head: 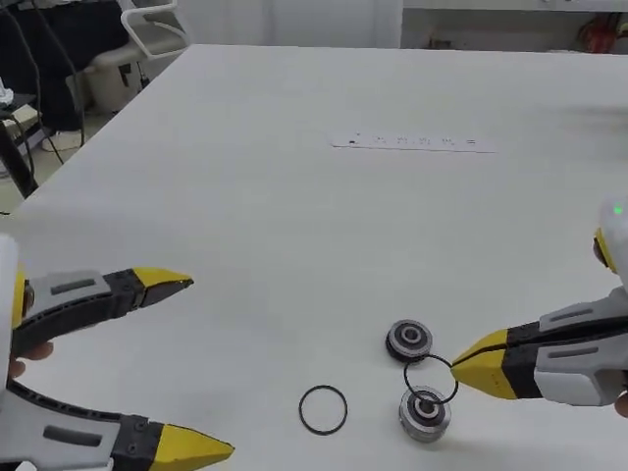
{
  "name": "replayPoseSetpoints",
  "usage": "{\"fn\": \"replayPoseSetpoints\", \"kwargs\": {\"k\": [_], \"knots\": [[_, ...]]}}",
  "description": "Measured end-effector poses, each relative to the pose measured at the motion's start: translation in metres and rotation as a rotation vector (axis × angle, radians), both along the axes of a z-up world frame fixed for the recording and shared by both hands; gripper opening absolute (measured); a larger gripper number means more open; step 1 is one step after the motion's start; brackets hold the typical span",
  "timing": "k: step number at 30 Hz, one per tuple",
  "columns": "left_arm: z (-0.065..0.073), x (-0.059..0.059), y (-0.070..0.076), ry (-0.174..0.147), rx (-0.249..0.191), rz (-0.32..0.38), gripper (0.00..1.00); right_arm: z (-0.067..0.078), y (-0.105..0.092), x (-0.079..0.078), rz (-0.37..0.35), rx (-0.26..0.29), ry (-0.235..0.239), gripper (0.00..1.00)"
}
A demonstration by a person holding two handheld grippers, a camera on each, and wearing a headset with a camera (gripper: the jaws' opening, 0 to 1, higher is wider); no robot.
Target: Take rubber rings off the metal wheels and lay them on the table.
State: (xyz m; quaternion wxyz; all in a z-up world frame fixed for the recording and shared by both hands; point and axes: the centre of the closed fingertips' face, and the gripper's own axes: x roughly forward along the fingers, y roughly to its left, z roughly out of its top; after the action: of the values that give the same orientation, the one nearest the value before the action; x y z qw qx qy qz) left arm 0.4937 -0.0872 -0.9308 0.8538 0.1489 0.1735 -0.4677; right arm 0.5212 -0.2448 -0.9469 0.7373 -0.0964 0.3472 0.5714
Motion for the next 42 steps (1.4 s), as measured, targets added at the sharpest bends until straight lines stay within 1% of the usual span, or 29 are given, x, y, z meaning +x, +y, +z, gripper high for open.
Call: {"fn": "replayPoseSetpoints", "kwargs": {"k": [2, 4, 9, 13, 17, 24, 26, 28, 33, 38, 39, 40, 42], "knots": [[-0.004, -0.002, 0.001, 0.009, 0.005, 0.006, 0.88, 0.004, 0.004, 0.0, 0.009, 0.006, -0.003, 0.0], [-0.005, -0.004, 0.001, 0.019, 0.0, 0.011, 0.88, 0.007, 0.008, -0.001, 0.023, 0.01, -0.004, 0.0], [-0.008, -0.007, 0.0, 0.03, -0.005, 0.015, 0.89, 0.013, 0.021, -0.003, 0.057, 0.025, -0.008, 0.0], [-0.009, -0.008, -0.001, 0.032, -0.009, 0.017, 0.89, 0.013, 0.033, -0.006, 0.09, 0.033, -0.003, 0.0], [-0.007, -0.009, 0.0, 0.03, -0.011, 0.024, 0.89, 0.01, 0.045, -0.009, 0.128, 0.031, 0.005, 0.0], [-0.006, -0.009, 0.002, 0.029, -0.014, 0.037, 0.89, -0.003, 0.058, -0.015, 0.179, 0.011, 0.029, 0.0], [-0.006, -0.009, 0.003, 0.029, -0.013, 0.039, 0.89, -0.008, 0.06, -0.017, 0.194, 0.001, 0.047, 0.0], [-0.006, -0.009, 0.003, 0.029, -0.014, 0.043, 0.88, -0.016, 0.061, -0.018, 0.207, -0.023, 0.056, 0.0], [-0.006, -0.01, 0.005, 0.031, -0.018, 0.051, 0.88, -0.034, 0.065, -0.015, 0.217, -0.058, 0.069, 0.0], [-0.007, -0.01, 0.007, 0.032, -0.017, 0.058, 0.88, -0.046, 0.063, -0.011, 0.214, -0.093, 0.084, 0.0], [-0.007, -0.01, 0.008, 0.032, -0.017, 0.059, 0.88, -0.048, 0.063, -0.01, 0.209, -0.099, 0.083, 0.0], [-0.007, -0.009, 0.008, 0.032, -0.018, 0.062, 0.88, -0.051, 0.062, -0.006, 0.197, -0.112, 0.07, 0.0], [-0.007, -0.009, 0.009, 0.035, -0.023, 0.066, 0.88, -0.056, 0.06, 0.001, 0.175, -0.14, 0.032, 0.0]]}}
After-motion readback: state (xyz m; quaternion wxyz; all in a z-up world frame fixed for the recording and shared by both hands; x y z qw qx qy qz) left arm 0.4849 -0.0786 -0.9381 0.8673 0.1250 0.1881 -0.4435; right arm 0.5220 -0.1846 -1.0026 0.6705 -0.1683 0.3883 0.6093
